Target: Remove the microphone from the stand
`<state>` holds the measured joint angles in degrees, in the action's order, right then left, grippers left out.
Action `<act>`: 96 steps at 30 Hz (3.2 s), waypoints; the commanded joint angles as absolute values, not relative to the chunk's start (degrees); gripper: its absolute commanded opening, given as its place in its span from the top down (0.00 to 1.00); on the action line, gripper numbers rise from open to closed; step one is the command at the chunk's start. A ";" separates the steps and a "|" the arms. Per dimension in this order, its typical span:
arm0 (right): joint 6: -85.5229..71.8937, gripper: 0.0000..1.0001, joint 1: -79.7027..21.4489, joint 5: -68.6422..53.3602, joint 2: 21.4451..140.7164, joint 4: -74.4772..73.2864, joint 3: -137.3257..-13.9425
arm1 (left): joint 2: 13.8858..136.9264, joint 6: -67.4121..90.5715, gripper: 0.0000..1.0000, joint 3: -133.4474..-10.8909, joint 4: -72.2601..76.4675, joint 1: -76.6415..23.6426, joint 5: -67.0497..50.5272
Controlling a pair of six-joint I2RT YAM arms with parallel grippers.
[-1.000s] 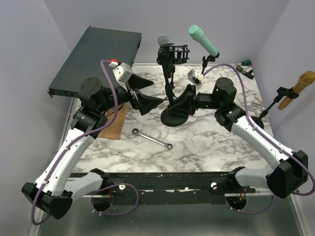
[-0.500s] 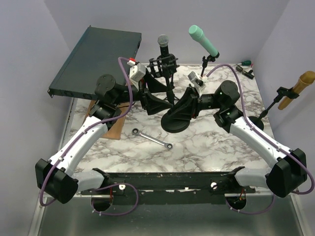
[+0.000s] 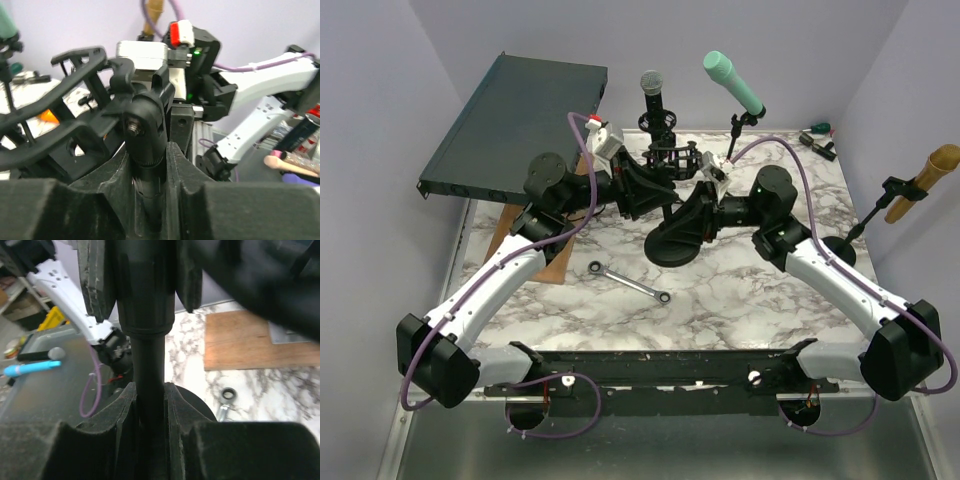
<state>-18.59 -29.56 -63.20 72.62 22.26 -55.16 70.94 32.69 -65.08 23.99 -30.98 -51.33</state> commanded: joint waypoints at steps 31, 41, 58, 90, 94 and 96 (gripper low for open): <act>-3.07 0.99 -26.42 -42.95 65.85 11.01 -54.58 | 67.11 18.61 0.10 -70.41 -1.41 -35.84 -23.68; -4.68 0.99 -26.07 -45.85 66.15 13.05 -53.80 | 71.26 24.43 0.18 -72.32 -1.74 -35.86 -23.98; -4.59 0.99 -26.03 -45.97 67.01 14.50 -52.35 | 79.63 29.71 0.46 -77.20 -0.27 -36.03 -31.63; 7.32 0.21 -25.00 -34.61 61.14 5.05 -48.96 | 75.99 6.32 1.00 -57.86 15.33 -35.38 -22.55; 10.32 0.21 -24.94 -33.65 59.33 3.66 -46.70 | 78.07 4.96 1.00 -53.35 19.77 -34.83 -21.24; 11.40 0.21 -24.96 -32.94 58.78 3.50 -45.70 | 79.10 4.34 1.00 -50.89 24.01 -34.48 -20.01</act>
<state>7.03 -25.39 -35.66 60.16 6.31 -48.18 77.97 7.68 -53.84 10.13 -35.29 -23.46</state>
